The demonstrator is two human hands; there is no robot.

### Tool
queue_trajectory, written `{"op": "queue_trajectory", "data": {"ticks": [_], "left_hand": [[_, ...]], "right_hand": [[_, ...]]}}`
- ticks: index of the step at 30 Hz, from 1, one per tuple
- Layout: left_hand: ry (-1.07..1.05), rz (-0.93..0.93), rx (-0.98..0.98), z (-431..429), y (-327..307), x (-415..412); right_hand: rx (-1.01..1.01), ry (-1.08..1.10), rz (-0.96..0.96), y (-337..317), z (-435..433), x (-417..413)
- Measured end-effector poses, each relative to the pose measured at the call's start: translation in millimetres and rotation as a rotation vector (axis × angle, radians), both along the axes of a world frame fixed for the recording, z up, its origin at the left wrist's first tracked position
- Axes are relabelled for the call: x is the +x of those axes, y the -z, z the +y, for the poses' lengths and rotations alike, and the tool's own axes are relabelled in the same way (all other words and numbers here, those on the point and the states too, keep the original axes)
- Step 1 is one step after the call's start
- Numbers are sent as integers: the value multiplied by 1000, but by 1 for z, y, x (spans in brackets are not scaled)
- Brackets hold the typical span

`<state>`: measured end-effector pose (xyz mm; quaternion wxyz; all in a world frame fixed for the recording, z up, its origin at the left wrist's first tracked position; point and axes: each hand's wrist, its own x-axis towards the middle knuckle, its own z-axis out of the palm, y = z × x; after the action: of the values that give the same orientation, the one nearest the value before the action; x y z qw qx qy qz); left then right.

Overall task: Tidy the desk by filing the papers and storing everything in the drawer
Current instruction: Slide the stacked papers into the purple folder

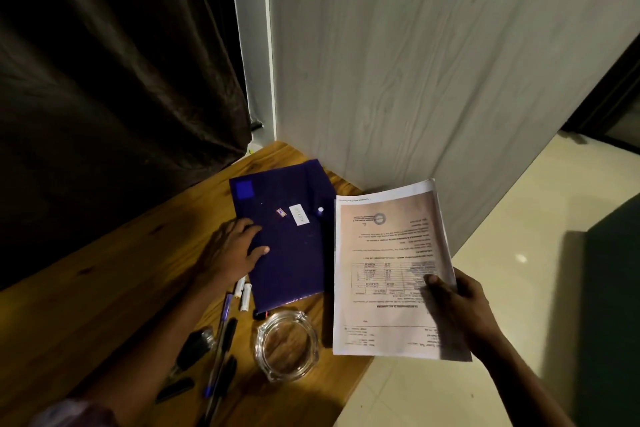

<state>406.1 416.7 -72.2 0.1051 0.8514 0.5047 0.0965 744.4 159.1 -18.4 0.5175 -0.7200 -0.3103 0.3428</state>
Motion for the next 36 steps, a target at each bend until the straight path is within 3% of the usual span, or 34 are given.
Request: {"op": "queue_trajectory", "data": {"ticks": [4, 22, 28, 36], "left_hand": [[-16, -1, 87, -25, 12, -19], [-78, 71, 84, -96, 15, -24], [-159, 140, -2, -82, -2, -3], [-403, -61, -215, -52, -18, 26]], "right_hand": [[8, -6, 2, 3, 11, -4], [106, 76, 7, 2, 26, -7], [103, 84, 5, 4, 22, -11], [103, 76, -13, 4, 12, -17]]}}
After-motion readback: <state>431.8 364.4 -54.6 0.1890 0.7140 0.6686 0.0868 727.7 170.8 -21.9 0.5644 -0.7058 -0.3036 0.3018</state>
